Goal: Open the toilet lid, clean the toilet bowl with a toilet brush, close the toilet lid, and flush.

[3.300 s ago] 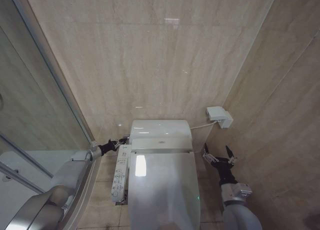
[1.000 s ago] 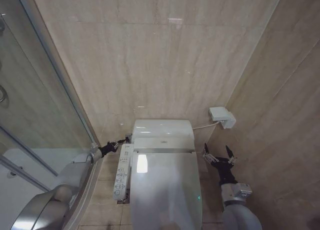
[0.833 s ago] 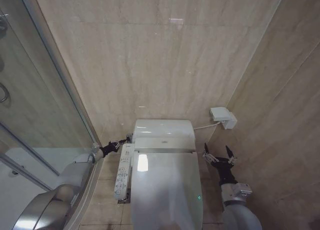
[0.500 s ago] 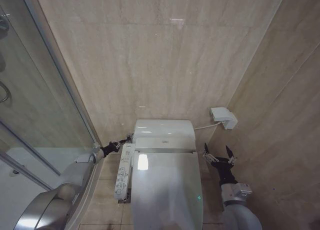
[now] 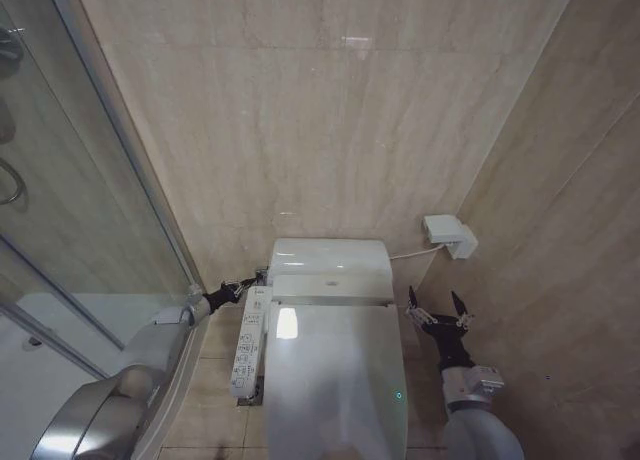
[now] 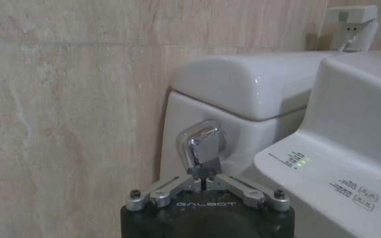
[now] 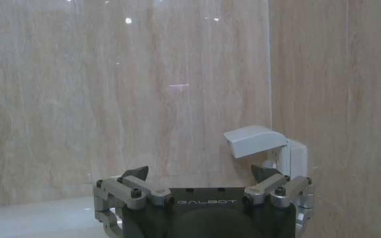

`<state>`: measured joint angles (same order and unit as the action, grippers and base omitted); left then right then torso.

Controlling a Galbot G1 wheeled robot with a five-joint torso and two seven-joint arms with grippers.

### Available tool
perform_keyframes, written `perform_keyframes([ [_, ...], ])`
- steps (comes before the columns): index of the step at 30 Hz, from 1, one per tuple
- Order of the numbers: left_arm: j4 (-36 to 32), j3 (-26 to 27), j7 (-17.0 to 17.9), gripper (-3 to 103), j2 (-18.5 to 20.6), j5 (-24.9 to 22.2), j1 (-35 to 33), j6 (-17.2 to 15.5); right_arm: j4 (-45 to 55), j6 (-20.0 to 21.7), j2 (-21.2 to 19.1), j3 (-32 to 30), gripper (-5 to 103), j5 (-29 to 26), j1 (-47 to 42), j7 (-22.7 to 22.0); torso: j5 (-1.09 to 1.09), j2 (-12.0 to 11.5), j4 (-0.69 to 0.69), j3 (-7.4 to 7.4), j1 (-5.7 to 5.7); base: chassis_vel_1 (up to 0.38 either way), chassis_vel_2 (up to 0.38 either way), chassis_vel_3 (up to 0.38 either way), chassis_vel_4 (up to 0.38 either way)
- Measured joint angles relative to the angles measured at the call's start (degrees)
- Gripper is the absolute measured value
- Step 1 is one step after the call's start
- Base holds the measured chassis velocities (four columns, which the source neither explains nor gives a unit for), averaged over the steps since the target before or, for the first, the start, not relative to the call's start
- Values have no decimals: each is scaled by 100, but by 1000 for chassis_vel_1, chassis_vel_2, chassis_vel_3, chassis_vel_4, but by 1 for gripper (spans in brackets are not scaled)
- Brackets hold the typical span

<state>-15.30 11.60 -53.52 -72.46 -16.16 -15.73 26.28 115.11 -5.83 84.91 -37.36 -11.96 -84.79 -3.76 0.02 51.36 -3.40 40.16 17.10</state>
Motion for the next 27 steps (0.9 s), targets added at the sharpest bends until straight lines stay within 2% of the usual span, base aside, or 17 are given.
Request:
perform_keyframes([
  [15, 176, -52, 37, 0, -76, 27, 208, -60, 0, 0, 0, 0, 100, 0, 0, 0, -4, 0, -2, 2, 0, 0, 0, 0, 0],
  [27, 224, -39, 314, 0, -119, 33, 237, -238, 0, 0, 0, 0, 100, 0, 0, 0, -2, 3, -4, -1, -2, 0, 0, 0, 0],
])
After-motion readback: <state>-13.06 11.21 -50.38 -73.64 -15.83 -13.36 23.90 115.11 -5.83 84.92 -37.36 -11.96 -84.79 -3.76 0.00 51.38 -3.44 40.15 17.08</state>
